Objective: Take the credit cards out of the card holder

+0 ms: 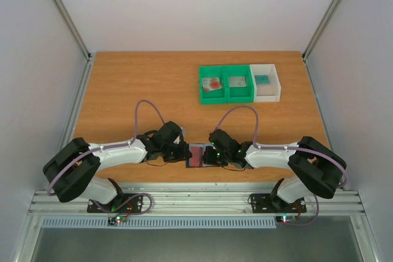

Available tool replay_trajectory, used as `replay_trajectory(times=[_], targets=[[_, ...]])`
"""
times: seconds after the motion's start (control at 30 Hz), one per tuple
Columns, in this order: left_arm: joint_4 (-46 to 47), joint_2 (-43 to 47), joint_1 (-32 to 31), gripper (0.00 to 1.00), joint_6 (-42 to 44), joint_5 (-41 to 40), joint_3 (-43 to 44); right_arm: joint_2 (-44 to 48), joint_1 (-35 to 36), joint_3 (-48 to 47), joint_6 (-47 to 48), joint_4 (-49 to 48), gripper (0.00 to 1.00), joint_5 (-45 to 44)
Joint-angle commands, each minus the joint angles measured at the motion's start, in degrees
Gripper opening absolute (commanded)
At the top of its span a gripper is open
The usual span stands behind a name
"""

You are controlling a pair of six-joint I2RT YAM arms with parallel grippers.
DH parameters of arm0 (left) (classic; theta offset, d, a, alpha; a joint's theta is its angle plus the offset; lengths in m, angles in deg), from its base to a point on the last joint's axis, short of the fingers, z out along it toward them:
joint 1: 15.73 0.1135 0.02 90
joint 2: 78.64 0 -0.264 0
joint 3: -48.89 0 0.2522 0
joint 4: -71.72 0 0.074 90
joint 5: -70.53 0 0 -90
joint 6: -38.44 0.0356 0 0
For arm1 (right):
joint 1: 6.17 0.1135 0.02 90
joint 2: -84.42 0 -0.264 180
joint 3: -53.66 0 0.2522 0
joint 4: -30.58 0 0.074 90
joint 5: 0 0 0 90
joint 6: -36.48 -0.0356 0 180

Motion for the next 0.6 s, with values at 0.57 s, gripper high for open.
replay_trajectory(times=[0.57], targets=[[1.84, -3.0, -0.24, 0.0, 1.01, 1.47, 1.77, 0.29, 0.51, 1.3, -0.25, 2.2, 0.01, -1.52]])
